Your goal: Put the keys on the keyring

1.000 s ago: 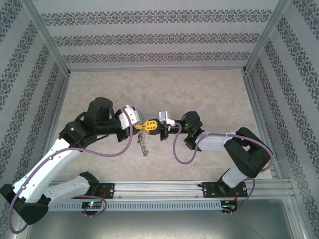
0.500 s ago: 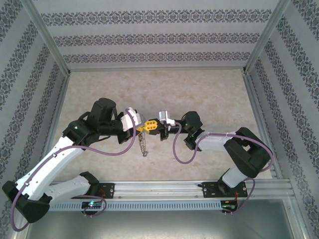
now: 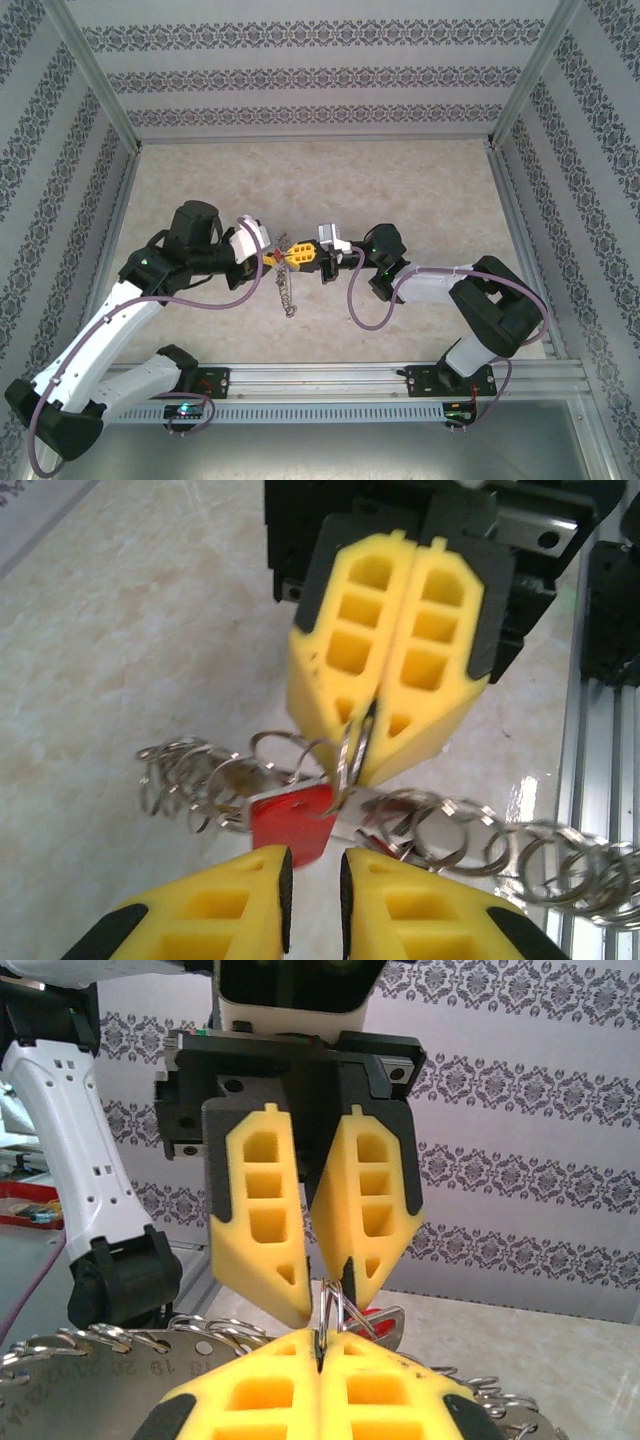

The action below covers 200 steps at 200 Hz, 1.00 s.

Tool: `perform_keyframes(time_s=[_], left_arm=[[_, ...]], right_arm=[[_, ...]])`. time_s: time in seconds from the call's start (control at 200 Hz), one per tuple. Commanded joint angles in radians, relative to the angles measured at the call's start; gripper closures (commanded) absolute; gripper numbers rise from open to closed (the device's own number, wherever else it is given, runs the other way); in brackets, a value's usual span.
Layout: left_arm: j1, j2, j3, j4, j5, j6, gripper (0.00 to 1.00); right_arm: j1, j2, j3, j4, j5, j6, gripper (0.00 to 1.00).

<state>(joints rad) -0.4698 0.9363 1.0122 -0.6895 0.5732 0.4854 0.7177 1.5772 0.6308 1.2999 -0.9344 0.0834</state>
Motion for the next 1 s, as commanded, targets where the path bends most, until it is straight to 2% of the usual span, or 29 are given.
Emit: perform_keyframes(time_s=[0.0,0.45,0.599,0.764,0.994], left_arm=[[0.018,-0.047,-0.015,0.058,0.035,-0.034,0.77],[0.022,0.007,0.025,0.081,0.127,-0.029,0.73],[0.021,-0.003,0.03,0.078,0.111,-0.023,0.73],[0.037,-0.063,0.03,0.045,0.039,-0.008,0.73],[0.048,-0.078,-0.002,0.1,0.05,0.012,0.72]], right_arm=[[0.001,-0.022,0.027,0.085,-0.04,0.002,1.0],[0.003,-0.004,0.044,0.085,-0.055,0.012,1.0],[0.004,0.001,0.044,0.085,-0.058,0.013,1.0],[0.003,-0.002,0.043,0.085,-0.058,0.013,1.0],[0.004,0.009,0.054,0.084,-0.072,0.018,1.0]])
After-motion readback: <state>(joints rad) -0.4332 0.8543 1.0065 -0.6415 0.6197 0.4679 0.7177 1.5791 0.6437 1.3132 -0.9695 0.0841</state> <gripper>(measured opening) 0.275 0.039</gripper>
